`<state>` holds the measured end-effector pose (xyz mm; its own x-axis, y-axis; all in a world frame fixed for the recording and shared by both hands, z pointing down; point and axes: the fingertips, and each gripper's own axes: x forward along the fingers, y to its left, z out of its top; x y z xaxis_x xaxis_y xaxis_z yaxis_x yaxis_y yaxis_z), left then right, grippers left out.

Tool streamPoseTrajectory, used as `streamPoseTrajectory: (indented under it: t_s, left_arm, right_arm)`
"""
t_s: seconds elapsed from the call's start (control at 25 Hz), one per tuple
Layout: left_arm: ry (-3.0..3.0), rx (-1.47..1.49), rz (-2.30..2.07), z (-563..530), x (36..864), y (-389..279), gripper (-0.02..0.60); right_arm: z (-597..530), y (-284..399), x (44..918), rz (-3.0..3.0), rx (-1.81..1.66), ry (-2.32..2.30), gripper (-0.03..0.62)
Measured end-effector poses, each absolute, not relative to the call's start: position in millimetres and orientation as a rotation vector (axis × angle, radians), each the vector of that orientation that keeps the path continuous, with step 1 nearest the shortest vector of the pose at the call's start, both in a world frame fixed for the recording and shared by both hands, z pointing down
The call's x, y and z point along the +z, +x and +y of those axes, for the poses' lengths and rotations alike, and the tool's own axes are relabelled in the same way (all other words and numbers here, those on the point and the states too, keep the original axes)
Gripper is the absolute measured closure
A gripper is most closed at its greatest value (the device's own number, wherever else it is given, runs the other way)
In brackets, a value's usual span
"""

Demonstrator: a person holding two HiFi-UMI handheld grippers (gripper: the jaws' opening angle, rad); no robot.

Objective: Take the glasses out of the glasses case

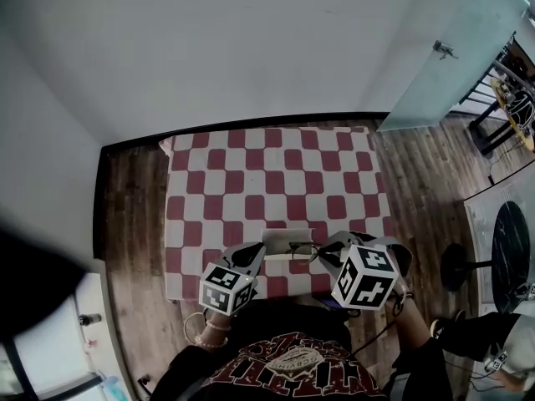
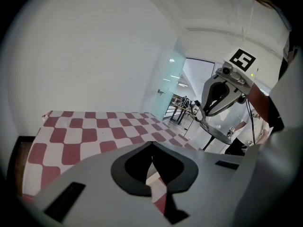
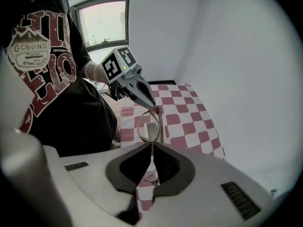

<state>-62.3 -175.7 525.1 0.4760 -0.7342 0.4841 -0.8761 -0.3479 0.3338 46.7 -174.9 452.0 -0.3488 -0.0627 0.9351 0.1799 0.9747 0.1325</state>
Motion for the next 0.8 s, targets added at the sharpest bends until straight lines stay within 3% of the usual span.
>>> streamPoseTrajectory:
  t_s: [0.8]
  left_arm:
    - [2.232, 0.378, -1.264, -177.6, 530.5, -41.5, 0.575]
  right_arm:
    - [-154.1, 49.9, 424.9, -1.970, -0.222, -0.133, 0.563]
